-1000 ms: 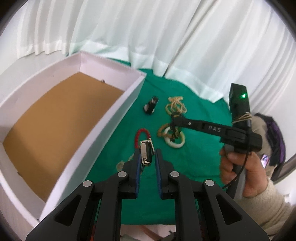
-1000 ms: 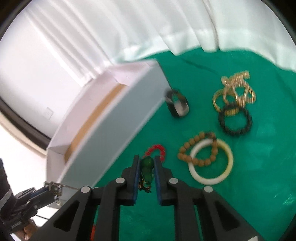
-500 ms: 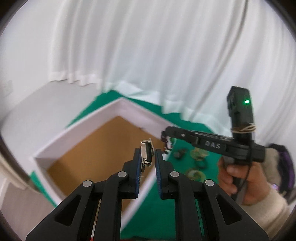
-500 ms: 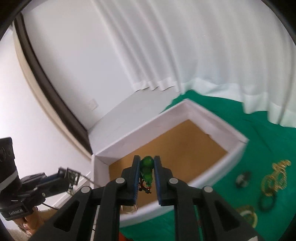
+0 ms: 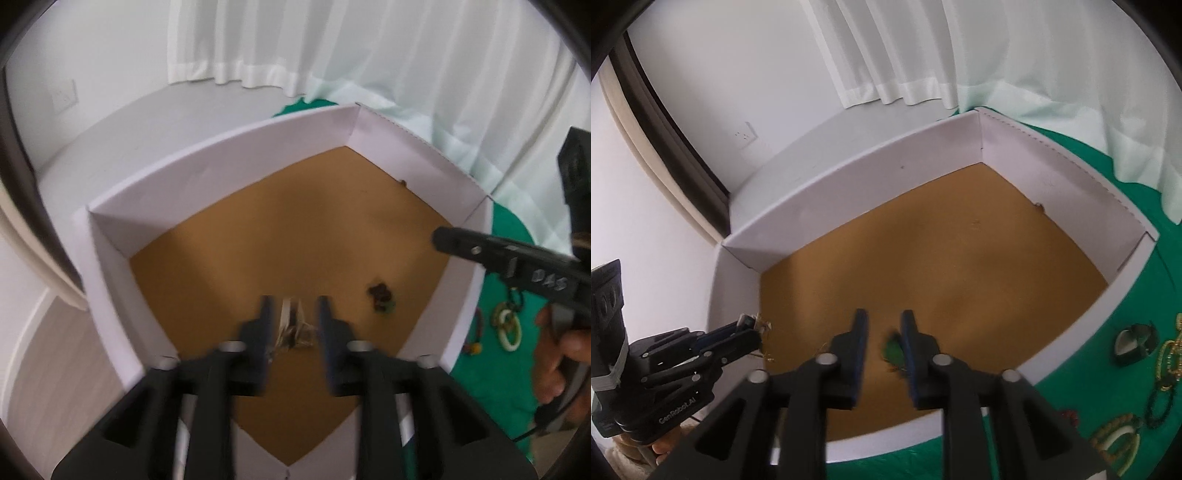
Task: Organize jewelry
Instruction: 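Carry charms and pendant into the white box while opening both tools, then withdraw both tools from the box back over the jewelry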
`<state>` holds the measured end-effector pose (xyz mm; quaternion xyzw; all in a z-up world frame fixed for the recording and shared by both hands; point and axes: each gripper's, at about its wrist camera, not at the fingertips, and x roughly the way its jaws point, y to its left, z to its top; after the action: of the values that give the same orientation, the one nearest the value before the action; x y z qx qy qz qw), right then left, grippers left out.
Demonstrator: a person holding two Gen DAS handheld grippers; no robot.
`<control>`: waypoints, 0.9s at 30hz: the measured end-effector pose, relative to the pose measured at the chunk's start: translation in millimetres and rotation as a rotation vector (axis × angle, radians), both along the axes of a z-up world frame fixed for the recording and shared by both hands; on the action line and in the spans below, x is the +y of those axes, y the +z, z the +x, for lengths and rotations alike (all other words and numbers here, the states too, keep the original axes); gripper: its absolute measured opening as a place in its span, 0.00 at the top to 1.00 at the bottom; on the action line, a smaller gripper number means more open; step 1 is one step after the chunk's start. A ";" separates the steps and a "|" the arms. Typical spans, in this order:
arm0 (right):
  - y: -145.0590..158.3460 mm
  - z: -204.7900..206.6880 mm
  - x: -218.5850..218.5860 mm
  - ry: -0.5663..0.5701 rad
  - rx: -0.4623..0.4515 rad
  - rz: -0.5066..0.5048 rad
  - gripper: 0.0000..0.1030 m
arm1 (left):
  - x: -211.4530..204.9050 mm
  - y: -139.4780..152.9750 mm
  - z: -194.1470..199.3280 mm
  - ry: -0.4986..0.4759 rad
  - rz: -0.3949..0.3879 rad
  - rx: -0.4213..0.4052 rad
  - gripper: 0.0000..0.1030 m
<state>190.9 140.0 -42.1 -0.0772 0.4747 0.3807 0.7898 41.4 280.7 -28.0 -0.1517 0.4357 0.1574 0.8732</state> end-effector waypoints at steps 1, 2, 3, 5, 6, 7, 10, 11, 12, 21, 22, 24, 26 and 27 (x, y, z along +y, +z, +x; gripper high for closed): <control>3.8 -1.0 -4.0 -0.008 -0.008 0.012 0.58 | -1.1 4.4 -3.1 0.015 0.011 -0.018 0.37; 9.3 -3.8 -8.8 -0.014 -0.019 0.021 0.54 | -3.0 10.9 -7.5 0.034 0.025 -0.048 0.28; 15.1 -5.6 -12.2 -0.022 -0.035 0.024 0.53 | -4.1 14.4 -7.4 0.043 0.039 -0.066 0.25; 26.4 -11.1 -19.8 -0.036 -0.077 0.024 0.47 | -12.4 26.3 -11.1 0.037 0.078 -0.094 0.22; 33.1 -15.4 -24.6 -0.049 -0.104 0.019 0.38 | -16.6 30.9 -11.0 0.033 0.094 -0.101 0.20; 40.2 -20.9 -30.9 -0.065 -0.134 0.013 0.34 | -22.2 35.7 -11.7 0.025 0.111 -0.111 0.18; 55.8 -37.1 -50.5 -0.114 -0.217 -0.031 0.23 | -48.3 47.8 -14.5 -0.031 0.155 -0.150 0.09; 59.9 -43.9 -59.1 -0.129 -0.245 -0.048 0.22 | -57.5 50.5 -15.6 -0.053 0.162 -0.161 0.06; 62.7 -48.9 -66.3 -0.139 -0.265 -0.059 0.22 | -68.5 53.3 -16.9 -0.079 0.163 -0.175 0.03; 59.3 -89.8 -181.5 -0.345 -0.351 -0.174 0.17 | -166.4 43.9 -11.1 -0.315 0.089 -0.199 0.00; 57.2 -93.6 -190.7 -0.361 -0.353 -0.182 0.17 | -174.8 41.1 -10.0 -0.332 0.103 -0.189 0.00; 51.6 -103.1 -214.8 -0.406 -0.354 -0.206 0.17 | -196.2 31.8 -9.5 -0.371 0.151 -0.155 0.00; 46.0 -111.9 -234.4 -0.438 -0.351 -0.222 0.17 | -214.3 23.4 -9.9 -0.415 0.168 -0.136 0.00; 42.8 -115.5 -242.2 -0.449 -0.350 -0.229 0.17 | -223.7 18.6 -10.6 -0.437 0.171 -0.125 0.00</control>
<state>75.5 -102.2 0.7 -0.1232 0.3765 0.1216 0.9101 30.8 57.0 -9.5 0.0113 0.3881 -0.0084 0.9215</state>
